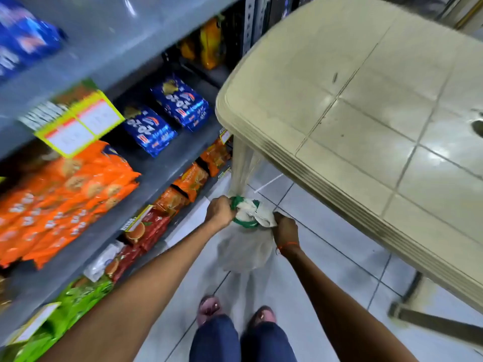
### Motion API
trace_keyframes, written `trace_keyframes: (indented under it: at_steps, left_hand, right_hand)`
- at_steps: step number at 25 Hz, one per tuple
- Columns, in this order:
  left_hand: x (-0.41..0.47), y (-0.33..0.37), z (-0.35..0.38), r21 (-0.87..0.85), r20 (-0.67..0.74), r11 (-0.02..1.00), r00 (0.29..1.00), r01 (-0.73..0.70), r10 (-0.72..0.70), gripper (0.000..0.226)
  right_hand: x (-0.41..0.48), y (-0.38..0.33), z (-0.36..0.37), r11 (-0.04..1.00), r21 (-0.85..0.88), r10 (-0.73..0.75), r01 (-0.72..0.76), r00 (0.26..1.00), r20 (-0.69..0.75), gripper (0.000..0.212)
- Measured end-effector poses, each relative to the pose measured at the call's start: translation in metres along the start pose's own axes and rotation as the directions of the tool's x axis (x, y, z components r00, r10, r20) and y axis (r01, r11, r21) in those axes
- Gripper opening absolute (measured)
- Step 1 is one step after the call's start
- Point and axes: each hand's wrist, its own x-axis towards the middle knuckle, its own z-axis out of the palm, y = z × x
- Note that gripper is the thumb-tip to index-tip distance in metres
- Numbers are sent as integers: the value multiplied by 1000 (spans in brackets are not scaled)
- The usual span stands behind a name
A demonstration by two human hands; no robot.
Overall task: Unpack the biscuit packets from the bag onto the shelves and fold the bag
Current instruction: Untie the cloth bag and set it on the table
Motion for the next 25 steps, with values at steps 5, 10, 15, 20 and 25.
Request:
trace_keyframes:
  at_steps: [5, 10, 15, 20, 25]
  left_hand:
    - [-99, 50, -141, -22, -62, 999, 997, -44, 43, 26]
    - [-179, 102, -279, -73, -133, 986, 981, -150, 139, 29]
    - [-214, 176, -383, -186, -290, 886, 885, -425, 364, 48]
    - [-203, 243, -423, -283, -385, 724, 766, -628, 514, 28]
    - [-158, 308, -434, -253, -545, 659, 667, -708, 507, 29]
  right_hand:
    - [-81, -106, -112, 979, -162, -107, 125, 987, 117, 27]
    - [-129, -209, -234, 909, -297, -211, 293, 937, 279, 25]
    - [-164, -288, -361, 937, -117, -299, 329, 929, 217, 26]
    - [-177, -310, -443, 932, 25, -361, 363, 931, -45, 22]
    - [-140, -310, -482, 916, -148, -402, 374, 867, -294, 14]
